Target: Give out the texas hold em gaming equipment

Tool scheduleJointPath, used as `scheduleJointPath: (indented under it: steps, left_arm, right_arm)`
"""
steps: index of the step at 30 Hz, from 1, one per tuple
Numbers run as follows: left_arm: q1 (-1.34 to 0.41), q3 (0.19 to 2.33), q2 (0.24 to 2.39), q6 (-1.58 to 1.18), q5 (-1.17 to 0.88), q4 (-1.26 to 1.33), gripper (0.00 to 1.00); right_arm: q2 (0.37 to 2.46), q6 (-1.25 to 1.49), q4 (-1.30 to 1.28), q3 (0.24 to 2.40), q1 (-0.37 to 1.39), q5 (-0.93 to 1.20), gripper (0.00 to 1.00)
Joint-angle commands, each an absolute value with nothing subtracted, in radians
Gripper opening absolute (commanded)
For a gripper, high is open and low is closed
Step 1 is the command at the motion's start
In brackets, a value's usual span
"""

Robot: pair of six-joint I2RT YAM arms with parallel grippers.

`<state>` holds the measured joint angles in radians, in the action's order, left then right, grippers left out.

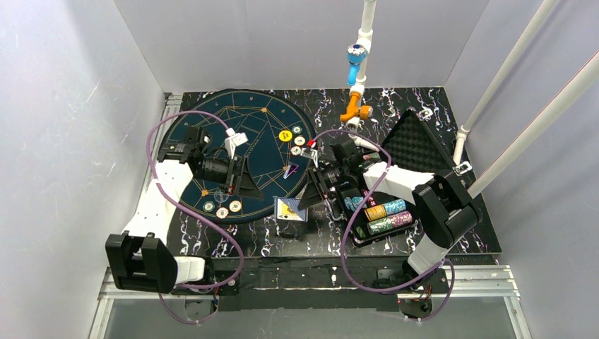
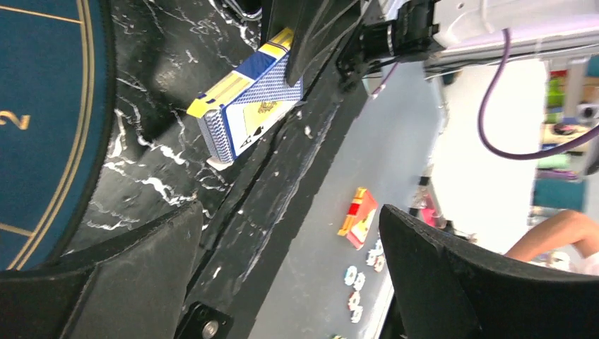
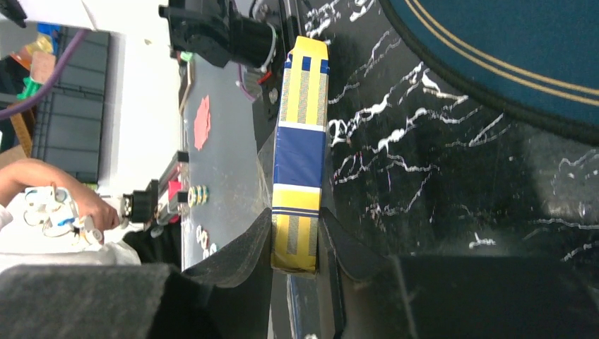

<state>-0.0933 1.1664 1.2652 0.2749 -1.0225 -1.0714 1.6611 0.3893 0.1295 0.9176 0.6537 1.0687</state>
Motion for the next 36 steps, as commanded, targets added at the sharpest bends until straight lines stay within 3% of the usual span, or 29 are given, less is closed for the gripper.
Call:
scheduleJointPath:
  steps: [1, 14, 24, 30, 36]
  left_arm:
    - [-0.084, 1.066, 1.286, 0.155, -1.194, -0.929, 0.94]
    - [-0.140, 0.968, 1.262, 0.053, -1.169, -0.808, 0.90]
    - [-0.190, 0.832, 1.220, -0.227, -1.132, -0.545, 0.88]
    - [-0.190, 0.657, 1.125, -0.569, -1.241, -0.210, 0.68]
    - [-0.190, 0.558, 1.022, -0.848, -1.207, 0.041, 0.60]
  right_arm:
    - [1.642, 0.113, -0.280, 1.072, 0.649, 1.099, 0.01]
    - [1.623, 0.494, -0.014, 1.121, 0.650, 1.185, 0.01]
    - [1.632, 0.654, 0.127, 1.163, 0.656, 1.207, 0.01]
    - [1.628, 0.674, 0.117, 1.163, 0.664, 1.184, 0.01]
    - [1.628, 0.684, 0.080, 1.187, 0.671, 1.177, 0.01]
